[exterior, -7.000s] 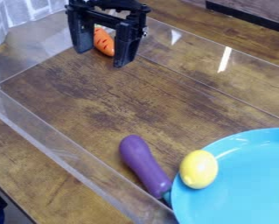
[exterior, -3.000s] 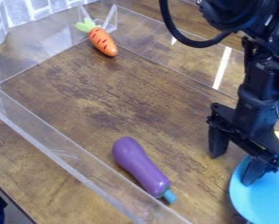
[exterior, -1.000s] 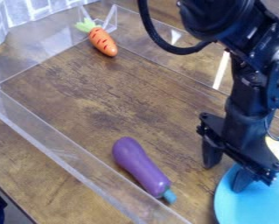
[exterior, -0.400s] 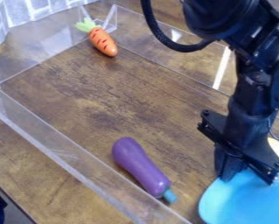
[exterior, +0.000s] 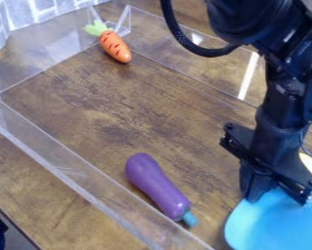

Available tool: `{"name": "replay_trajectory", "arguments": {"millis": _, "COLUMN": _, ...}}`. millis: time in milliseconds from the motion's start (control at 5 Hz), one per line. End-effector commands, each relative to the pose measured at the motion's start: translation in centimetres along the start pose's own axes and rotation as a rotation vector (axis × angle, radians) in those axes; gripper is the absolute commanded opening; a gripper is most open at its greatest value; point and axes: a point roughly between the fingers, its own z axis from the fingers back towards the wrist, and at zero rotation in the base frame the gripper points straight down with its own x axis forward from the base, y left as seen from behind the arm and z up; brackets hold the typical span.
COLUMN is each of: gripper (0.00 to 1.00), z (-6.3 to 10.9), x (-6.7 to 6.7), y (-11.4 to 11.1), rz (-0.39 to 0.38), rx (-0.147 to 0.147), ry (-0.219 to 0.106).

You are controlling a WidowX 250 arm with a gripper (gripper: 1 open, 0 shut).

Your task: Remove the purple eggplant from the blue tray and put it on the table

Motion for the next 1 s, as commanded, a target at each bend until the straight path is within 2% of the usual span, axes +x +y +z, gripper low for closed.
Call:
{"name": "replay_trajectory", "arguments": {"millis": 0, "gripper": 0.0, "z": 2.2, "x": 1.0, "y": -0.5, "rz": -0.003, "rx": -0.003, "ry": -0.066}}
{"name": "replay_trajectory", "arguments": {"millis": 400, "gripper": 0.0, "z": 4.6, "x": 1.4, "y": 0.6, "rz": 0.013, "rx": 0.014, "ry": -0.105}}
{"name": "replay_trajectory", "arguments": {"millis": 800, "gripper": 0.0, "z": 7.4, "x": 1.8, "y": 2.2, "rz": 0.082, "rx": 0.042, "ry": -0.151}}
